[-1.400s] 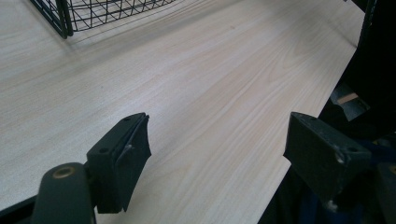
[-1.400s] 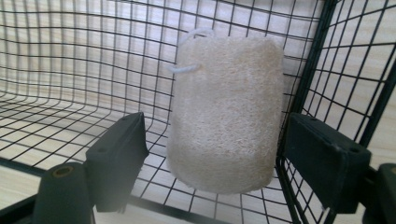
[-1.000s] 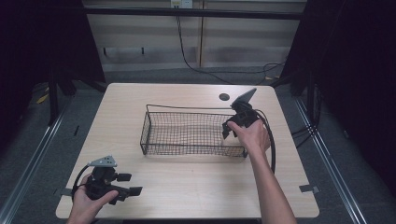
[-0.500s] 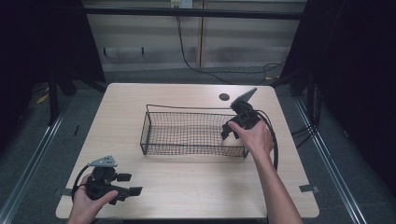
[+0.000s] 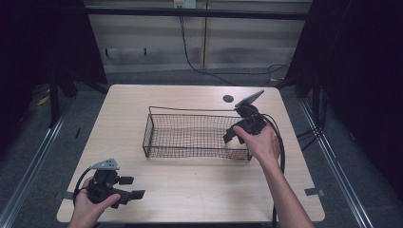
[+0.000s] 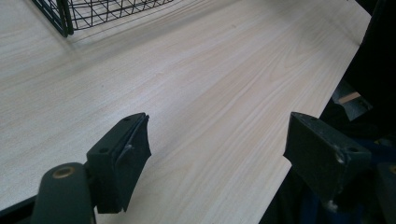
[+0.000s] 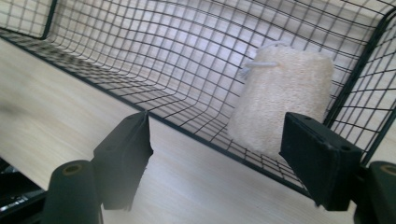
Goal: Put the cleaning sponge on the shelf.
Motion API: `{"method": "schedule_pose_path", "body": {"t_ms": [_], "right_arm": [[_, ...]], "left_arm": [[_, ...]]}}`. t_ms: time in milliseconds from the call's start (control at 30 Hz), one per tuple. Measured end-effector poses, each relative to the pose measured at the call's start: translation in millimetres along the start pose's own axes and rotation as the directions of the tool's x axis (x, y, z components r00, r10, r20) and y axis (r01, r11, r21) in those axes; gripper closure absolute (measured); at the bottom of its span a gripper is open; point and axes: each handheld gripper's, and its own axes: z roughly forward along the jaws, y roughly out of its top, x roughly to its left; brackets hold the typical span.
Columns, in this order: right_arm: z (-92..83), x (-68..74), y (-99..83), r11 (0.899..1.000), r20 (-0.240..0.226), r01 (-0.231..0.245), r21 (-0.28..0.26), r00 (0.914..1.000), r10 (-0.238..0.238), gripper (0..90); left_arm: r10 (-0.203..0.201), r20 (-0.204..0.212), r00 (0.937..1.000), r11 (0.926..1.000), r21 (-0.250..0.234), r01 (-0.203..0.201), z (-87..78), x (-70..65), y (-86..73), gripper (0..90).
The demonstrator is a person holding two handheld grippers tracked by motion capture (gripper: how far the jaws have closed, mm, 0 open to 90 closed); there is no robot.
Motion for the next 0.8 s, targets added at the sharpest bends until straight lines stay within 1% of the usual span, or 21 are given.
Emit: {"method": "schedule_pose_path", "body": {"t_ms": [67, 267, 433, 467, 500, 533, 567, 633, 700, 800], "right_arm": [[-2.2, 3.5, -3.0, 1.000, -0.002, 0.018, -0.022, 0.9998, -0.018, 24.2], [0.0, 15.5, -12.7, 0.997, -0.002, 0.064, -0.034, 0.9979, -0.064, 23.1], [3.0, 21.3, -22.4, 0.994, -0.022, 0.097, -0.056, 0.9949, -0.098, 23.2], [2.9, 22.9, -24.5, 0.994, -0.026, 0.095, -0.056, 0.9949, -0.097, 23.0], [3.2, 23.9, -26.3, 0.992, -0.024, 0.112, -0.063, 0.9933, -0.113, 23.1], [3.2, 23.9, -26.3, 0.992, -0.024, 0.112, -0.063, 0.9933, -0.113, 23.1], [2.7, 26.3, -30.7, 0.989, -0.033, 0.121, -0.085, 0.9917, -0.124, 23.2], [3.5, 28.3, -34.5, 0.984, -0.033, 0.143, -0.104, 0.9886, -0.147, 23.6], [4.8, 30.2, -37.8, 0.982, -0.039, 0.153, -0.112, 0.9866, -0.159, 23.4], [7.2, 34.6, -45.1, 0.976, -0.038, 0.183, -0.118, 0.9812, -0.189, 23.6]], "left_arm": [[-0.002, 0.003, 1.0000, 1.0000, 0.001, 0.002, -0.4, 0.4, 0.0, 21.7], [-0.001, -0.002, 1.0000, 1.0000, 0.001, 0.001, 0.1, 0.1, -0.1, 21.7], [-0.001, -0.004, 1.0000, 1.0000, 0.001, 0.001, 0.5, 0.3, -0.2, 21.7], [-0.001, -0.005, 1.0000, 1.0000, 0.001, 0.001, 0.6, 0.3, -0.2, 21.7], [-0.001, -0.005, 1.0000, 1.0000, 0.002, 0.001, 0.7, 0.2, -0.2, 21.7], [-0.001, -0.005, 1.0000, 1.0000, 0.002, 0.001, 0.7, 0.2, -0.2, 21.7], [0.000, -0.006, 1.0000, 1.0000, 0.003, 0.000, 0.8, 0.6, -0.3, 21.7], [-0.006, -0.004, 1.0000, 1.0000, 0.001, 0.006, 1.3, 1.2, -0.5, 21.7], [-0.006, -0.004, 1.0000, 1.0000, 0.003, 0.006, 0.9, 1.4, -0.6, 21.7], [-0.005, -0.005, 1.0000, 1.0000, 0.003, 0.005, 0.9, 1.2, -0.7, 21.7]]}}
